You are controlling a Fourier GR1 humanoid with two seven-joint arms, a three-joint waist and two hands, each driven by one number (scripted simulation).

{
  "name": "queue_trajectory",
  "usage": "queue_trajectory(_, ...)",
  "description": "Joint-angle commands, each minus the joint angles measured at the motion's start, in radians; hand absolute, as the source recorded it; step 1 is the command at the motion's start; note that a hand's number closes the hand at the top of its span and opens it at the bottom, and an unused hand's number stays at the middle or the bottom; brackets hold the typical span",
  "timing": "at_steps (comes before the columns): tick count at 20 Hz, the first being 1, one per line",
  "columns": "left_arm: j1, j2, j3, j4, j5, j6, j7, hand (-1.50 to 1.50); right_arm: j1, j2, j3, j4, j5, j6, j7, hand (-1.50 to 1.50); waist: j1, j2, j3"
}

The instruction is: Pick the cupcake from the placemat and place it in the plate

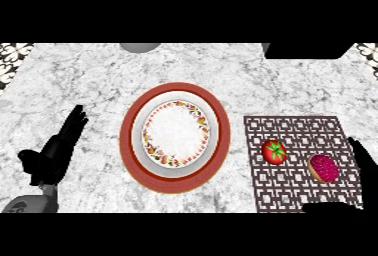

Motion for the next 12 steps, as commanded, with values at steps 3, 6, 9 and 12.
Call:
queue_trajectory(3,0.009,0.005,0.025,-0.028,-0.013,-0.019,0.021,0.0,-0.017,-0.012,-0.032,-0.041,-0.022,0.164,0.11,-1.5,-0.001,-0.001,0.0)
queue_trajectory(6,0.012,-0.039,-0.003,-0.087,-0.045,0.01,0.077,0.0,-0.12,0.034,-0.075,0.141,-0.039,0.156,0.017,-1.5,0.003,0.0,0.001)
queue_trajectory(9,0.014,-0.007,0.069,-0.027,-0.009,-0.07,0.028,0.0,-0.031,0.088,-0.034,0.119,0.052,0.122,-0.009,-1.5,-0.002,-0.001,0.0)
queue_trajectory(12,0.011,-0.068,0.034,-0.076,-0.069,-0.008,0.061,0.0,-0.062,0.083,-0.081,0.136,0.036,0.187,-0.024,-1.5,-0.002,-0.001,0.001)
